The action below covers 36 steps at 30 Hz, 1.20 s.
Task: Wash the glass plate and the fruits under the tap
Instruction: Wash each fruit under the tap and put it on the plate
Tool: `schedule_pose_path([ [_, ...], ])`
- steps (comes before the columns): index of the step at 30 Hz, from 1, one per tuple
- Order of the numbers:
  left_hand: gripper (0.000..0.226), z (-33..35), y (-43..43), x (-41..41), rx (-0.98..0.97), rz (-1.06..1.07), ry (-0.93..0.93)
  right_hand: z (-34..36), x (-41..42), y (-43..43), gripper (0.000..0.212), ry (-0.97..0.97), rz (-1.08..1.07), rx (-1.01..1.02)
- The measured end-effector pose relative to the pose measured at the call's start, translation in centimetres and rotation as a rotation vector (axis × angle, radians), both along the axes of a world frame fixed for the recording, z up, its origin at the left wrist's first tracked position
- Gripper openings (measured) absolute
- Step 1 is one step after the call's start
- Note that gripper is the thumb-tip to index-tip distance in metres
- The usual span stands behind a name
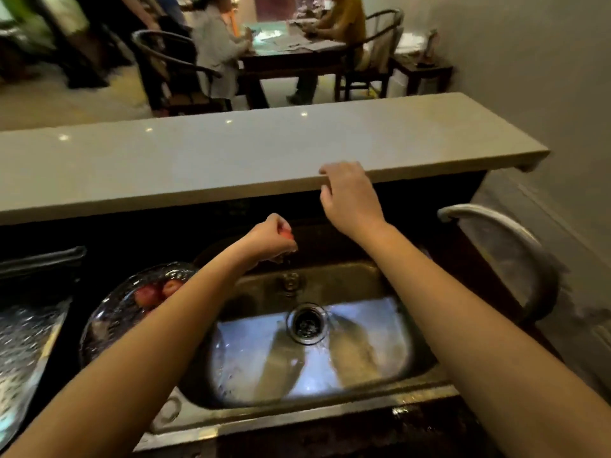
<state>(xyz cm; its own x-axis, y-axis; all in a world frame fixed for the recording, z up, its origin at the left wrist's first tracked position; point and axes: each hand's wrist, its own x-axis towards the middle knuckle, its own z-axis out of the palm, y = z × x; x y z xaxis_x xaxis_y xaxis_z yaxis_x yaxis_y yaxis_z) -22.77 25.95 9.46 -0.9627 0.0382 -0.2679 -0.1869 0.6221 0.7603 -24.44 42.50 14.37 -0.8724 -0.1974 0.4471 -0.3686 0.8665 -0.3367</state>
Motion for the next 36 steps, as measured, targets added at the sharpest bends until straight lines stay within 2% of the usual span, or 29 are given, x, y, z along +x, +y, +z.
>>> schedule_pose_path([
  [3, 0.029, 0.0, -5.2, 2.4, 0.000, 0.149, 0.022, 0.2, -2.0, -3.3, 0.042, 0.034, 0.134, 0.084],
  [6, 0.032, -0.3, -10.0, 5.1, -0.174, 0.274, 0.116, -0.9, -3.1, -6.2, 0.053, -0.072, 0.246, 0.207],
  [8, 0.031, -1.0, -12.7, 6.8, -0.257, 0.347, 0.154, -2.0, -3.4, -7.6, 0.059, -0.100, 0.248, 0.294],
  [11, 0.036, -2.3, -15.8, 9.2, -0.214, 0.441, 0.131, -3.3, -3.6, -8.2, 0.064, -0.056, 0.189, 0.332],
  [19, 0.044, -6.5, -18.3, 11.9, -0.189, 0.742, 0.154, -4.1, -3.8, -8.2, 0.068, 0.007, 0.159, 0.337],
  [22, 0.048, -8.1, -19.4, 12.1, -0.195, 0.720, 0.117, -3.9, -3.1, -8.6, 0.069, 0.023, 0.114, 0.368],
  [24, 0.047, -9.1, -20.4, 12.0, -0.184, 0.706, 0.108, -4.3, -1.6, -9.5, 0.068, 0.065, 0.097, 0.315],
  [27, 0.047, -10.3, -21.9, 11.7, -0.154, 0.694, 0.107, -6.5, 2.1, -11.8, 0.061, 0.065, 0.241, 0.158],
  [29, 0.049, -11.0, -22.7, 11.3, -0.142, 0.670, 0.101, -9.0, 4.3, -13.7, 0.056, -0.062, 0.368, 0.086],
  [31, 0.051, -11.7, -23.3, 10.9, -0.132, 0.622, 0.094, -11.6, 6.1, -15.8, 0.051, -0.286, 0.387, 0.031],
  [34, 0.059, -12.5, -23.5, 10.5, -0.128, 0.491, 0.071, -14.9, 7.4, -18.8, 0.046, -0.603, 0.213, -0.126],
  [36, 0.067, -13.0, -23.1, 10.2, -0.242, 0.398, 0.073, -16.3, 7.9, -20.7, 0.044, -0.798, 0.074, -0.294],
])
